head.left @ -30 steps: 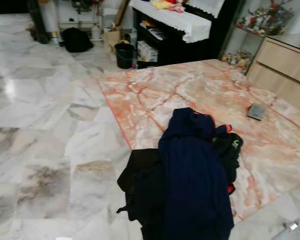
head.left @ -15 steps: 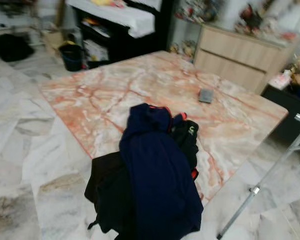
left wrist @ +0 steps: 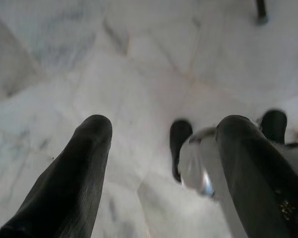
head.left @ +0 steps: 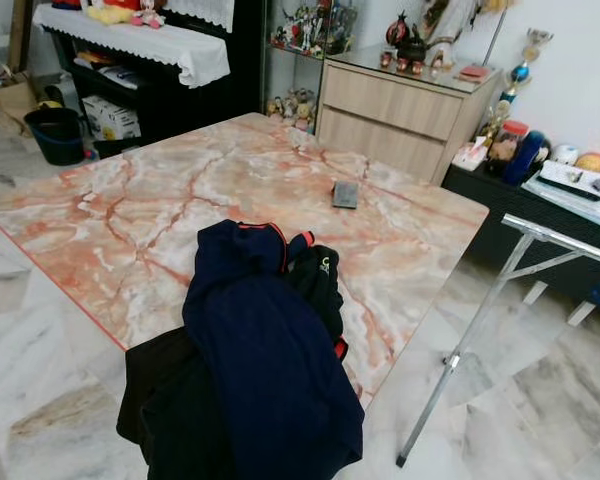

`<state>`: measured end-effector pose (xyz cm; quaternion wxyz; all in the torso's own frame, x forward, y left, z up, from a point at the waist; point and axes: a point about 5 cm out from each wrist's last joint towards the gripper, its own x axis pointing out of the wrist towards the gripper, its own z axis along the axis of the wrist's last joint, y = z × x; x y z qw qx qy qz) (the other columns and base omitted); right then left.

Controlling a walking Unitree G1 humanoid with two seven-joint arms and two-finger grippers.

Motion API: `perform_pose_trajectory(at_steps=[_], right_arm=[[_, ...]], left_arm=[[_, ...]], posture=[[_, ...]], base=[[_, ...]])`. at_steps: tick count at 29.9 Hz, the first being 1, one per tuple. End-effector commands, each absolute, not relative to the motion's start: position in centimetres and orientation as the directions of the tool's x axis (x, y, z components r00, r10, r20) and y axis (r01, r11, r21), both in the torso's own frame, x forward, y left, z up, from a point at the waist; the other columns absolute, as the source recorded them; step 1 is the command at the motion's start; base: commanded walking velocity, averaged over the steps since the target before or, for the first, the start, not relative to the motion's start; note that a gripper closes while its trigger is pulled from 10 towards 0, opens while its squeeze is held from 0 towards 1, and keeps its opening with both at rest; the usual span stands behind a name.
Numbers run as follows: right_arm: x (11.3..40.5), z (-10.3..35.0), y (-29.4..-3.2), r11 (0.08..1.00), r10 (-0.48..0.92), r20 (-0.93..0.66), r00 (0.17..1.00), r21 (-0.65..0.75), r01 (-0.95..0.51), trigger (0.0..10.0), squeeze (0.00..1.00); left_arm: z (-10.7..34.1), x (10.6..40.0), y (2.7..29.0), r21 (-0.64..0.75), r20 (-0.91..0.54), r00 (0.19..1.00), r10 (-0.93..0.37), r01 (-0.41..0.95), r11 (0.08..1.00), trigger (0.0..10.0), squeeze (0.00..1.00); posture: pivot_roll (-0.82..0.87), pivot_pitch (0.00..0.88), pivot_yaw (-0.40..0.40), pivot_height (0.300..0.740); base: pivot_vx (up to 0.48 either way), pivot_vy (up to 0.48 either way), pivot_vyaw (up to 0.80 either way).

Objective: Hang hanger

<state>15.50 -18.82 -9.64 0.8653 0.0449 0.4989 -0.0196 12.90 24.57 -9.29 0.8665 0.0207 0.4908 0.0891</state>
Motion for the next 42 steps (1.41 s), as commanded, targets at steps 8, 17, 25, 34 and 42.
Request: perform_pose_trajectory(at_steps=[8, 17, 25, 34, 42], right_arm=[[15.4, -9.6, -19.2, 0.994, -0.002, -0.866, 0.501, 0.055, 0.099, 10.0, 0.0], [15.5, -9.6, -19.2, 0.994, 0.001, -0.863, 0.505, 0.057, 0.096, 10.0, 0.0], [15.5, -9.6, -19.2, 0.995, -0.003, -0.864, 0.503, 0.05, 0.091, 10.0, 0.0], [15.5, -9.6, -19.2, 0.995, -0.002, -0.865, 0.502, 0.05, 0.091, 10.0, 0.0], [15.5, -9.6, -19.1, 0.995, 0.0, -0.866, 0.501, 0.052, 0.091, 10.0, 0.0]], left_arm=[[-9.5, 12.5, 24.5, 0.137, -0.86, 0.478, 0.177, -0.118, 0.983, 10.0, 0.0], [-9.7, 11.3, 24.9, 0.141, -0.864, 0.469, 0.183, -0.124, 0.982, 10.0, 0.0], [-9.9, 11.0, 24.4, 0.132, -0.866, 0.469, 0.177, -0.127, 0.983, 10.0, 0.0], [-10.2, 10.9, 23.3, 0.122, -0.868, 0.468, 0.166, -0.122, 0.985, 10.0, 0.0], [-10.1, 10.3, 24.1, 0.128, -0.871, 0.459, 0.174, -0.13, 0.983, 10.0, 0.0]], posture=[[0.05, 0.013, -0.049, 0.74], [0.05, 0.016, -0.052, 0.74], [0.05, 0.017, -0.056, 0.74], [0.05, 0.018, -0.055, 0.74], [0.05, 0.018, -0.055, 0.74]], base=[[0.0, -0.068, 0.0], [0.0, -0.283, -0.36], [0.0, -0.285, 0.0], [0.0, -0.287, 0.0], [0.0, -0.286, 0.0]])
